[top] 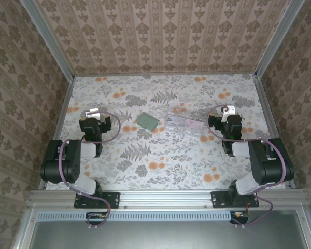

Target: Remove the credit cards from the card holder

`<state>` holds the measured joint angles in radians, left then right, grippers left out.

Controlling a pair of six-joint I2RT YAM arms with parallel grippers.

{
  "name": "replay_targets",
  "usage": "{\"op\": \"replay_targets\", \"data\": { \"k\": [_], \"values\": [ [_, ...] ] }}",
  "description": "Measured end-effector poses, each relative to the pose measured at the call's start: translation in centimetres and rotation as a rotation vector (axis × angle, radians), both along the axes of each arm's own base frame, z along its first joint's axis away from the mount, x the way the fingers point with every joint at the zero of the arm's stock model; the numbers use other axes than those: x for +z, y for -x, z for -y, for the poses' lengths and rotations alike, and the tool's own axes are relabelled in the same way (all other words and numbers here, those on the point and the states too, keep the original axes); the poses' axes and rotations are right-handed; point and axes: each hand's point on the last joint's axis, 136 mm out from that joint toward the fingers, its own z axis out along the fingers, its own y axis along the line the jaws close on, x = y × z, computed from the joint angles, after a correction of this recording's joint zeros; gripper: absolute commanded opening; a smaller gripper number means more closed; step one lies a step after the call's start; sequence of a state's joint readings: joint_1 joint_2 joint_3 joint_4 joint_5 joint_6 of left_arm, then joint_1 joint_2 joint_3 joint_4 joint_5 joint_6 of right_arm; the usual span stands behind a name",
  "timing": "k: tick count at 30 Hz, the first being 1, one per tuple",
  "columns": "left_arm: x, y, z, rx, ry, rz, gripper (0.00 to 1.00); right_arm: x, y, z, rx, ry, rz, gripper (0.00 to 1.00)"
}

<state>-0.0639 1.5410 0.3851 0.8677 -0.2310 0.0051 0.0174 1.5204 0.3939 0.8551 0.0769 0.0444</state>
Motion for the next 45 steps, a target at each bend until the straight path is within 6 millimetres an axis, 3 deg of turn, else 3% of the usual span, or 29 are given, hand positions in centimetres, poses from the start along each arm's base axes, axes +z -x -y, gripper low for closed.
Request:
{"op": "replay_targets", "data": {
  "k": [7, 9, 13, 18, 20, 22, 26, 30, 32, 34, 38, 41, 45],
  "values": [
    [0.1, 0.2, 0.0, 0.003, -0.008, -0.021, 1.00, 0.0, 0.0, 0.2, -0.010, 0.002, 0.000, 1.00],
    [1.2, 0.2, -0.3, 0.027, -0.023, -0.035, 1.00, 0.1, 0.2, 0.5, -0.030, 0.007, -0.004, 1.00],
    [7.0, -0.4, -1.6, 0.166, 0.018, -0.004, 1.00, 1.9, 1.1, 1.4, -0.086, 0.001, -0.012, 1.00],
    [17.0, -0.4, -3.2, 0.344, 0.242, 0.050, 1.00, 8.3, 2.1, 2.2, -0.161, -0.077, 0.101, 1.00],
    [18.6, 0.3, -2.8, 0.333, 0.307, 0.062, 1.00, 10.2, 3.1, 2.5, -0.196, -0.148, 0.138, 1.00],
    [18.0, 1.2, -1.5, 0.289, 0.364, 0.032, 1.00, 11.9, 4.1, 3.1, -0.262, -0.249, 0.165, 1.00],
    [13.0, 2.3, 3.1, 0.140, 0.443, -0.118, 1.00, 14.2, 5.3, 3.2, -0.302, -0.394, 0.197, 1.00],
    [8.3, 2.7, 10.0, -0.043, 0.440, -0.288, 1.00, 13.5, 5.3, 1.3, -0.237, -0.485, 0.129, 1.00],
    [6.0, 2.8, 13.7, -0.138, 0.407, -0.370, 0.99, 12.5, 5.3, -0.5, -0.185, -0.508, 0.069, 1.00],
    [4.0, 2.5, 16.7, -0.213, 0.377, -0.448, 0.91, 11.6, 5.3, -2.8, -0.120, -0.513, 0.011, 1.00],
    [1.3, -0.2, 22.6, -0.338, 0.332, -0.550, 0.80, 10.7, 6.1, -8.1, 0.033, -0.490, -0.077, 1.00],
    [0.0, -2.2, 25.6, -0.398, 0.321, -0.581, 0.81, 10.7, 6.8, -10.9, 0.120, -0.469, -0.103, 1.00],
    [-1.6, -4.4, 27.6, -0.424, 0.316, -0.617, 0.76, 10.5, 7.6, -12.7, 0.183, -0.441, -0.130, 1.00]
  ]
}}
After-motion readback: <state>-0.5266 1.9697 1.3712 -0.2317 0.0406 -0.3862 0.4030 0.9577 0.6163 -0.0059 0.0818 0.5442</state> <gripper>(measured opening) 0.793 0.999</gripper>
